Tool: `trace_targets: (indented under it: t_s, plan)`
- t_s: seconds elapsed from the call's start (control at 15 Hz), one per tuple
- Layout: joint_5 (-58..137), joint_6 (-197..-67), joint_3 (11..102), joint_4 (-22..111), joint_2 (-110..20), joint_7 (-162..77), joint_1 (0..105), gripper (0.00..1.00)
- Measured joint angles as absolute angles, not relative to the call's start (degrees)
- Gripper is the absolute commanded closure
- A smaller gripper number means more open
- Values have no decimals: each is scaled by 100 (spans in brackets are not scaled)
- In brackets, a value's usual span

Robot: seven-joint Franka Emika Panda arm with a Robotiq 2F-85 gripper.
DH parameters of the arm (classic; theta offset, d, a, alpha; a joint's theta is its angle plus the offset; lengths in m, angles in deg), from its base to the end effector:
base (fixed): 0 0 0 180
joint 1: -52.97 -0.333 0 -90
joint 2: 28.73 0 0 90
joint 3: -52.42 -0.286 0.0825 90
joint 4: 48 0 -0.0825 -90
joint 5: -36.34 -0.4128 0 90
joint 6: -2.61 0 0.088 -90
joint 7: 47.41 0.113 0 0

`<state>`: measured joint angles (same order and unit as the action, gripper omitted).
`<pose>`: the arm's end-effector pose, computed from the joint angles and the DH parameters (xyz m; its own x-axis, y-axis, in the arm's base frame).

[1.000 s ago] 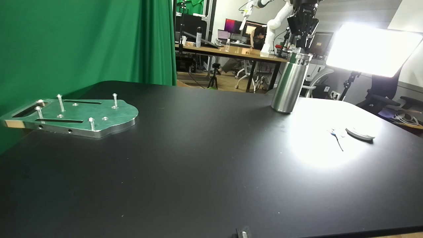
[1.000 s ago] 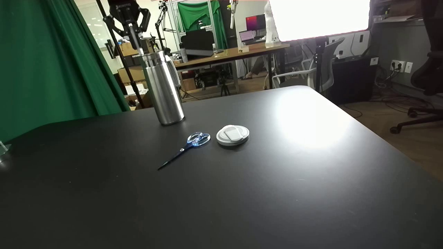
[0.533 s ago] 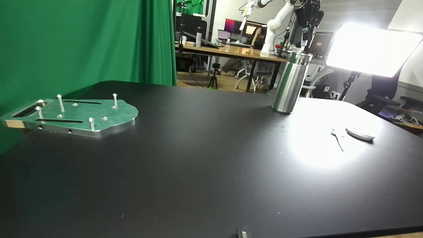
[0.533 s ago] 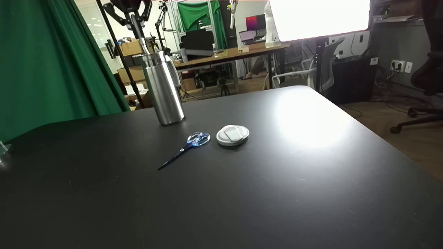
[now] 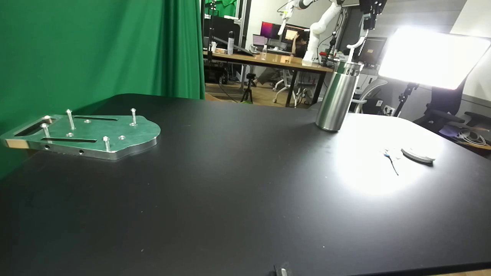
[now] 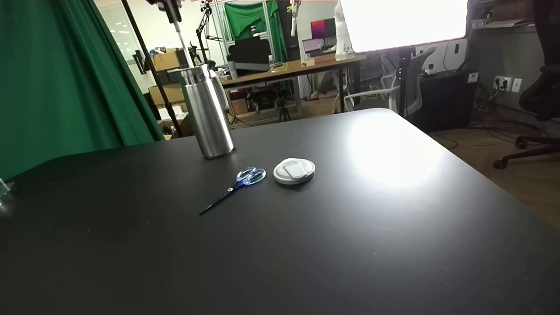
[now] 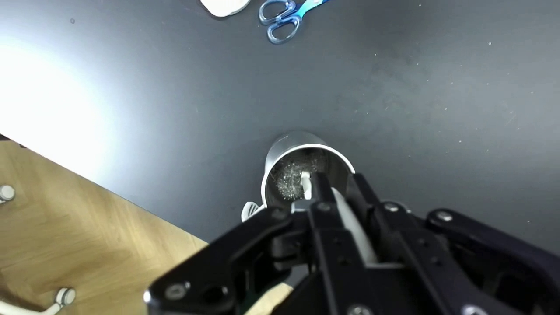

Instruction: Move the brush inside the flask up and down

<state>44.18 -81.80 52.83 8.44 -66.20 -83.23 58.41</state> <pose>0.7199 -0.0888 0.4392 0.8474 0.4854 -0.2152 0.5004 -0.8656 0.0178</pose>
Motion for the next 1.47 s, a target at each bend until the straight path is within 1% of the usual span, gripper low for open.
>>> trace_targets:
  t_s: [0.93,1.47]
  plan:
    - [4421,-7946,5291,542,-6218,-9020,5890,96]
    - [4432,-7830,5347,553,-6680,-9030,5900,96]
